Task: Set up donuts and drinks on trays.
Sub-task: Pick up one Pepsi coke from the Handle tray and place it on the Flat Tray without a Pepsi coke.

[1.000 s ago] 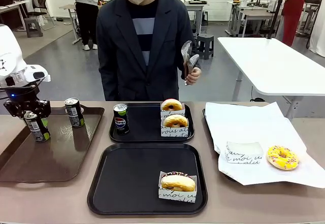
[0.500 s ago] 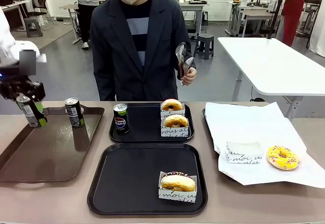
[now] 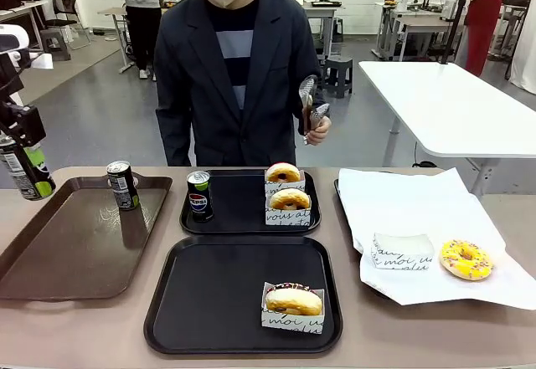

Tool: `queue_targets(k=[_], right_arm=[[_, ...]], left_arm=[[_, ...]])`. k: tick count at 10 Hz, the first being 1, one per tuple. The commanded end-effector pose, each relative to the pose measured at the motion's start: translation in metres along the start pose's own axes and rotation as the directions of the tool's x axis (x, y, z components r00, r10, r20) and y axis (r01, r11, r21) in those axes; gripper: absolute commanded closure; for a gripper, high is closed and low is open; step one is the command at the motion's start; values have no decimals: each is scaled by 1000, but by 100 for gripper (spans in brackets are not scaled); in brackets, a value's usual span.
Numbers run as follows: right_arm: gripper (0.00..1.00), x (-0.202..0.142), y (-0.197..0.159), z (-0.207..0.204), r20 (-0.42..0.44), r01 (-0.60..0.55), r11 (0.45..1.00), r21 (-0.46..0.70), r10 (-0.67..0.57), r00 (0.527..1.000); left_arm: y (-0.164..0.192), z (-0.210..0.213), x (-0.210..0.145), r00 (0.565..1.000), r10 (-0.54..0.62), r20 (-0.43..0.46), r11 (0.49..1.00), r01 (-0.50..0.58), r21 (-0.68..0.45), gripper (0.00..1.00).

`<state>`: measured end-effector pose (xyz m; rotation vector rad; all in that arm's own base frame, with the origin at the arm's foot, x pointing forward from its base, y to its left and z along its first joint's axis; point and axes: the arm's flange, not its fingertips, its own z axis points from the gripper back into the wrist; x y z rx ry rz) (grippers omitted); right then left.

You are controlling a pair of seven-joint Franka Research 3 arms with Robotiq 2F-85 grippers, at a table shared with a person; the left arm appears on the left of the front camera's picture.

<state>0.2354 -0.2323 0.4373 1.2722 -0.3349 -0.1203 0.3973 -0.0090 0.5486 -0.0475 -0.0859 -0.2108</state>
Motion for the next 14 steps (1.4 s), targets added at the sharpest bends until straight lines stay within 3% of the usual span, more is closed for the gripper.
queue_targets(k=[1,3,4,5,9,12,14], right_arm=[[0,2,1,0,11,-21,999,24,21,1000],[0,2,1,0,11,-21,999,24,21,1000],[0,2,1,0,11,-21,999,24,21,1000],[0,2,1,0,11,-21,999,24,21,1000],[0,2,1,0,11,-21,999,24,21,1000],[0,2,1,0,11,-21,999,24,21,1000],[0,2,1,0,11,-21,999,24,21,1000]], left_arm=[[3,-8,10,1000,9,13,1000,-9,5,100],[3,-8,10,1000,9,13,1000,-9,5,100],[2,-11,7,1000,2,-6,1000,-2,0,42],[-35,-16,13,995,-85,44,996,86,-20,42],[-163,-37,3,920,-389,58,920,391,-34,42],[-223,-59,-10,847,-528,57,847,531,-40,42],[-248,-87,-9,820,-572,3,820,572,-4,42]])
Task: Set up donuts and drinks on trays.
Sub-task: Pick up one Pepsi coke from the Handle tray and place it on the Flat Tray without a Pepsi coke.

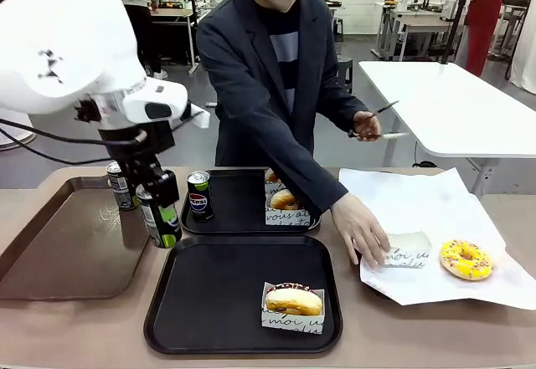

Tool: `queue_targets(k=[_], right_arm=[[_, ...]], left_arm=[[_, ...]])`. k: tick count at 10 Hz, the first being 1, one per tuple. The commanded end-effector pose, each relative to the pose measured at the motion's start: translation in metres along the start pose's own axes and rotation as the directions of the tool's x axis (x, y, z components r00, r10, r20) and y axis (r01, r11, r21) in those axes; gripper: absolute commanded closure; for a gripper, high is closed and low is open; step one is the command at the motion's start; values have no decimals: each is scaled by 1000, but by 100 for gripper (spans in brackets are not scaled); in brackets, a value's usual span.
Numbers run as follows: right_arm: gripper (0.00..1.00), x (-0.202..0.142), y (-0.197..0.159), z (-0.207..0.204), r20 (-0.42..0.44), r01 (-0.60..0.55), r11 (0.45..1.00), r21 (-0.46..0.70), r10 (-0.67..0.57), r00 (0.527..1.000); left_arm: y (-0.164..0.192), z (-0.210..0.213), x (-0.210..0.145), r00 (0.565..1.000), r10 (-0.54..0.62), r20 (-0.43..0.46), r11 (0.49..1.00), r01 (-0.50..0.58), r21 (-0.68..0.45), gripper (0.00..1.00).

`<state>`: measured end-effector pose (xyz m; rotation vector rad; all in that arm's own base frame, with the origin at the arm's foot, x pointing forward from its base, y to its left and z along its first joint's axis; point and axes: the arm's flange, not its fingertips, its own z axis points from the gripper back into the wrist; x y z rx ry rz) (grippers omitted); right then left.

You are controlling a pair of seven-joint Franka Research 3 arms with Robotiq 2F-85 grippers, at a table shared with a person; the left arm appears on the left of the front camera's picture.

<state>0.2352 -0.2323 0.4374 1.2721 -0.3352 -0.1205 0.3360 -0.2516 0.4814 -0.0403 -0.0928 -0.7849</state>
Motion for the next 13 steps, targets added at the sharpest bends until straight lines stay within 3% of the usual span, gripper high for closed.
queue_targets(k=[1,4,7,8,9,13], right_arm=[[0,2,1,0,11,-21,999,24,21,1000],[0,2,1,0,11,-21,999,24,21,1000],[0,2,1,0,11,-21,999,24,21,1000],[0,2,1,0,11,-21,999,24,21,1000],[0,2,1,0,11,-21,999,24,21,1000],[0,2,1,0,11,-21,999,24,21,1000]], left_arm=[[-1,-22,13,998,-55,-19,998,55,13,42],[-8,-41,20,996,-87,-36,996,88,28,42],[-4,-25,6,994,-97,-47,995,97,-6,42],[-9,-29,1,986,-149,-69,988,151,32,42],[-9,-41,14,996,-66,-58,998,67,6,42],[-9,-41,14,996,-66,-58,998,67,6,42]])
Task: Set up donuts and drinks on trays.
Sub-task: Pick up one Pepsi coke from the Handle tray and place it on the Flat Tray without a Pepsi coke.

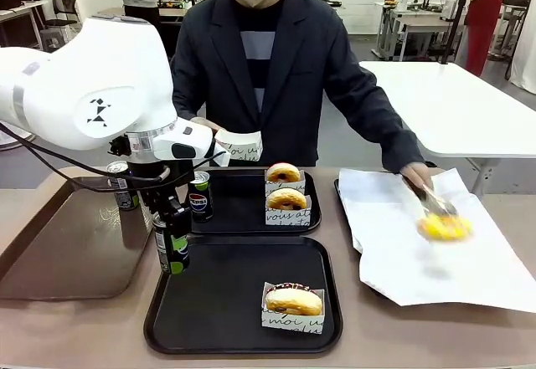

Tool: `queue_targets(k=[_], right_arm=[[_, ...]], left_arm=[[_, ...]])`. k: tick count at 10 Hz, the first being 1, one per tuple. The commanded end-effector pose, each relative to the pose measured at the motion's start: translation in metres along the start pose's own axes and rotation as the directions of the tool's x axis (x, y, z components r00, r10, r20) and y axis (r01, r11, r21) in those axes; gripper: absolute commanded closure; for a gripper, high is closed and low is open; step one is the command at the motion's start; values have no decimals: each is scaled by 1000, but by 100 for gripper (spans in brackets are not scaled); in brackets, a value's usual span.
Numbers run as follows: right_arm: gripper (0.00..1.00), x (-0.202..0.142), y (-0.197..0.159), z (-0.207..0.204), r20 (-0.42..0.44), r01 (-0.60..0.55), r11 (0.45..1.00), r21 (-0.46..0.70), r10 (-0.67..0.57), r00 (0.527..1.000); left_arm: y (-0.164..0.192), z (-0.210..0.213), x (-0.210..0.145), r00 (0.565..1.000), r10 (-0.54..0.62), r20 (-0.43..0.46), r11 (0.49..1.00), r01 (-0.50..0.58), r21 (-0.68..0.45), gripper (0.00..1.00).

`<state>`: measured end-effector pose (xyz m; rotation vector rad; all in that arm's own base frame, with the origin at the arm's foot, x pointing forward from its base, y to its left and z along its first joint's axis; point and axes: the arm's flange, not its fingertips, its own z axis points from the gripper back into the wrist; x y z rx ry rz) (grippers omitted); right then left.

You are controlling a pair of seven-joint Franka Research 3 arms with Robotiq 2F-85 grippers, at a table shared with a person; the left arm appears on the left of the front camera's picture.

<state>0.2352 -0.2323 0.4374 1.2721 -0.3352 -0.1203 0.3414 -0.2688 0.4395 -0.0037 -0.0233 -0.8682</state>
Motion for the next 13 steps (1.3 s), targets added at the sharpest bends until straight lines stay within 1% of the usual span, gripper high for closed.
queue_targets(k=[1,2,3,4,5,8,10,12,13], right_arm=[[0,2,1,0,11,-21,999,24,20,1000],[0,2,1,0,11,-21,999,24,20,1000],[0,2,1,0,11,-21,999,24,20,1000],[0,2,1,0,11,-21,999,24,20,1000],[0,2,1,0,11,-21,999,24,20,1000],[0,2,1,0,11,-21,999,24,20,1000],[0,2,1,0,11,-21,999,24,20,1000],[0,2,1,0,11,-21,999,24,20,1000],[0,2,1,0,11,-21,999,24,20,1000]], left_arm=[[0,1,0,1000,0,1,1000,0,1,42],[-3,-8,4,998,66,-2,995,-66,74,42],[-12,-13,10,992,122,15,987,-123,103,42],[-20,-15,18,986,156,50,982,-160,100,42],[-20,-17,28,987,153,45,985,-156,73,42],[-20,-37,51,978,202,58,978,-204,31,42],[-20,-51,54,978,203,57,979,-203,2,42],[-15,-61,58,980,195,28,981,-195,-7,42],[-17,-63,56,981,194,30,981,-193,-10,42]])
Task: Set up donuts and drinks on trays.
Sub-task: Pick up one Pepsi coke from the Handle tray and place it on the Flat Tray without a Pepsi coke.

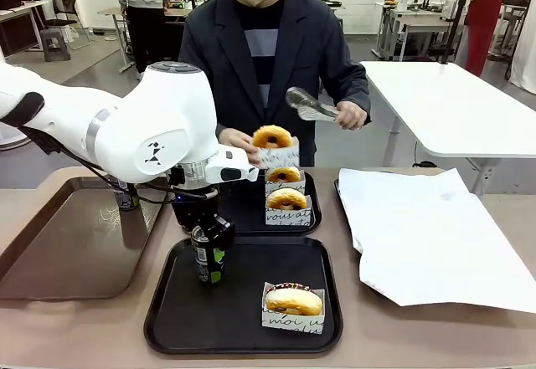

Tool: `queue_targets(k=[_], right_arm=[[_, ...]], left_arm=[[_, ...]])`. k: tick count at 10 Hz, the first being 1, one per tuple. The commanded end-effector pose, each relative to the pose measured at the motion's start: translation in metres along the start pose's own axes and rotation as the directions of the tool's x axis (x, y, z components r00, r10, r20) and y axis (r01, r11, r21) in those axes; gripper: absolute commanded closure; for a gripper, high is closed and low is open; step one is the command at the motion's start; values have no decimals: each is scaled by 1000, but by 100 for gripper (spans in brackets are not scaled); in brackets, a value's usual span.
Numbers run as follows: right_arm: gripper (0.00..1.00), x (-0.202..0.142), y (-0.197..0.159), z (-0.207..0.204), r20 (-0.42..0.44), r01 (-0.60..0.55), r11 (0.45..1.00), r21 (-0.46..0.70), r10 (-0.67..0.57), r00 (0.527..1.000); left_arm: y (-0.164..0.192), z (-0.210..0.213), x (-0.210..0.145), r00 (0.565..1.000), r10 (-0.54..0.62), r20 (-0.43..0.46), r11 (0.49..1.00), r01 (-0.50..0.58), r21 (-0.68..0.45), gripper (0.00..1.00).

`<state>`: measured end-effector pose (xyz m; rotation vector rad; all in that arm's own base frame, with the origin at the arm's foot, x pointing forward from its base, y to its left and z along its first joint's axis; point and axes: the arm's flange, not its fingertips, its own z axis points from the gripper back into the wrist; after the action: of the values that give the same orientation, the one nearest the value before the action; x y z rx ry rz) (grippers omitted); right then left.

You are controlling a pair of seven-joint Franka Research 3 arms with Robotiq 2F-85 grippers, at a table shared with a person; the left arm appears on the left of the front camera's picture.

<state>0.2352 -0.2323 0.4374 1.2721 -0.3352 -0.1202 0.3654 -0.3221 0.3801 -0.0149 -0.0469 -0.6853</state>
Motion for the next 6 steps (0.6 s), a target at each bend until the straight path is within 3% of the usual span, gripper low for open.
queue_targets(k=[1,3,4,6], right_arm=[[0,2,1,0,11,-21,999,24,20,1000],[0,2,1,0,11,-21,999,24,20,1000],[0,2,1,0,11,-21,999,24,20,1000],[0,2,1,0,11,-21,999,24,20,1000]], left_arm=[[0,3,0,1000,-9,9,1000,10,-17,0],[-4,27,-19,999,-20,31,999,21,-31,0],[1,56,-45,999,-38,34,999,38,-13,18],[6,88,-95,996,-52,68,998,53,-23,0]])
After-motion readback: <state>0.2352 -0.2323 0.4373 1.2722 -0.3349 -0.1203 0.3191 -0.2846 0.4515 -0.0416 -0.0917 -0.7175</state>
